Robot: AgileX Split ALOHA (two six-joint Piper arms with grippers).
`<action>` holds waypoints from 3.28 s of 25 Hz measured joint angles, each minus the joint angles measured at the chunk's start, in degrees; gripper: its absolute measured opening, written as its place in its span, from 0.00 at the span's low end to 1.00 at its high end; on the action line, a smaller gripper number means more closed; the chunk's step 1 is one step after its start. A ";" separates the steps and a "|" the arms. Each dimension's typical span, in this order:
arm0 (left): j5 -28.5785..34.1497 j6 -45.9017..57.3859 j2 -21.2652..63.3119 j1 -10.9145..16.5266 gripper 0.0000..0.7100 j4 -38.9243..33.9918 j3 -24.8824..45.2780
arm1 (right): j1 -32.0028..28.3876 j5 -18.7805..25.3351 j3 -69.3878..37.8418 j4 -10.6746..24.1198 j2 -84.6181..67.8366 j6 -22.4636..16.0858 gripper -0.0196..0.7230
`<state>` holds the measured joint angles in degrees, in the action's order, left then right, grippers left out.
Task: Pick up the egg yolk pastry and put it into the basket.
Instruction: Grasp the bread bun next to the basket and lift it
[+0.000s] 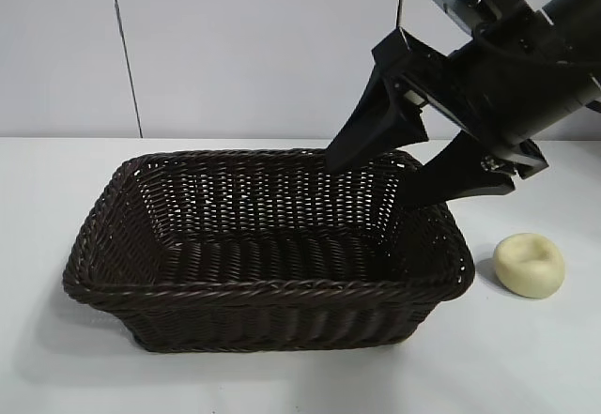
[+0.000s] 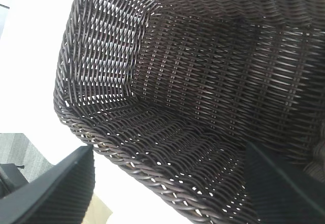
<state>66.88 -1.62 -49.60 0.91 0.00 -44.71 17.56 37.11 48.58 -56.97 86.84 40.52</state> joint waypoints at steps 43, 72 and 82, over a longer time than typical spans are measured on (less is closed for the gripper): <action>-2.53 0.05 50.31 0.00 0.93 0.00 17.24 | -4.99 10.09 14.41 27.82 0.11 -25.32 0.81; -2.53 0.05 50.31 0.00 0.93 0.00 17.24 | -21.20 8.17 14.47 32.56 15.10 -22.80 0.81; -2.53 0.05 50.31 0.00 0.93 0.00 17.24 | -21.20 4.88 14.80 34.57 20.53 -23.38 0.81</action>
<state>64.35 -1.57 0.70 0.91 0.00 -27.47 -3.64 41.99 63.37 -22.40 107.37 17.14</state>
